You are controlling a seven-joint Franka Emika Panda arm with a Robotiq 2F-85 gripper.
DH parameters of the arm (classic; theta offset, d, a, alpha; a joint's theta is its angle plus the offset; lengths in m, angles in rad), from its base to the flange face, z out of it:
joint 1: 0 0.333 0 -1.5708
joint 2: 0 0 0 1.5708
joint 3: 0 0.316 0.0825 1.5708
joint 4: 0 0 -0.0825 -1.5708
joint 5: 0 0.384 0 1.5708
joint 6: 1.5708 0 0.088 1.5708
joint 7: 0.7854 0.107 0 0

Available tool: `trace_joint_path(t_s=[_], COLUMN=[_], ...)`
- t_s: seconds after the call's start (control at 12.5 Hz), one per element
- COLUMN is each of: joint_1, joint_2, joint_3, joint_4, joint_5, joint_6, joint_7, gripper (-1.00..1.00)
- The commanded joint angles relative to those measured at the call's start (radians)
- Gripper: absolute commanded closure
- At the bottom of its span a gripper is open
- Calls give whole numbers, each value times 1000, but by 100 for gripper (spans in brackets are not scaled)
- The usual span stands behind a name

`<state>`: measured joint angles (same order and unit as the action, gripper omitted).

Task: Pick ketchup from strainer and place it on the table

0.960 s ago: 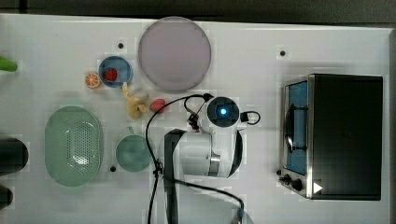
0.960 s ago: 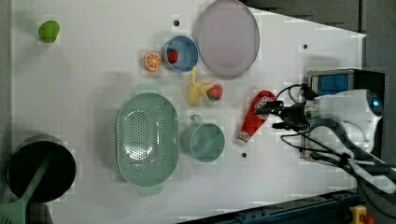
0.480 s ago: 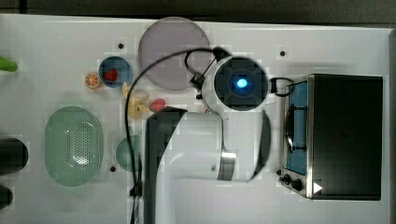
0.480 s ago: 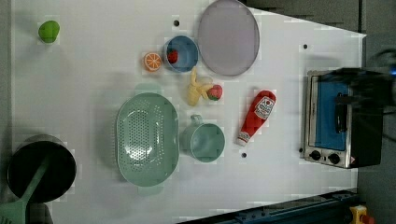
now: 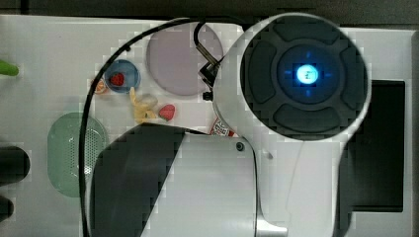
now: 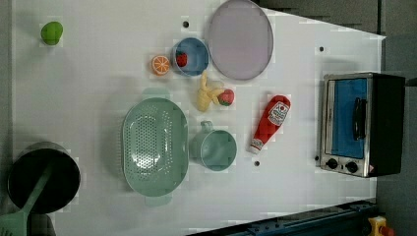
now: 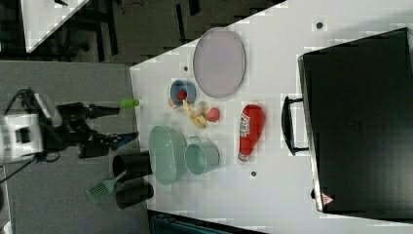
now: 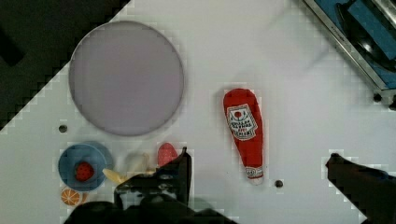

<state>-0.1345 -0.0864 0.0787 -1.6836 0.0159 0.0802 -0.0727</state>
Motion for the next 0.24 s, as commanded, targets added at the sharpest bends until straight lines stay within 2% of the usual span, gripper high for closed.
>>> trace_joint_path(t_s=[0.08, 0.24], joint_1=[-4, -4], joint_2=[47, 54], joint_3=[0, 1], joint_4=[1, -1], joint_5=[-11, -11], joint_6=[-61, -59], joint_7=[57, 57], gripper=[-100, -100])
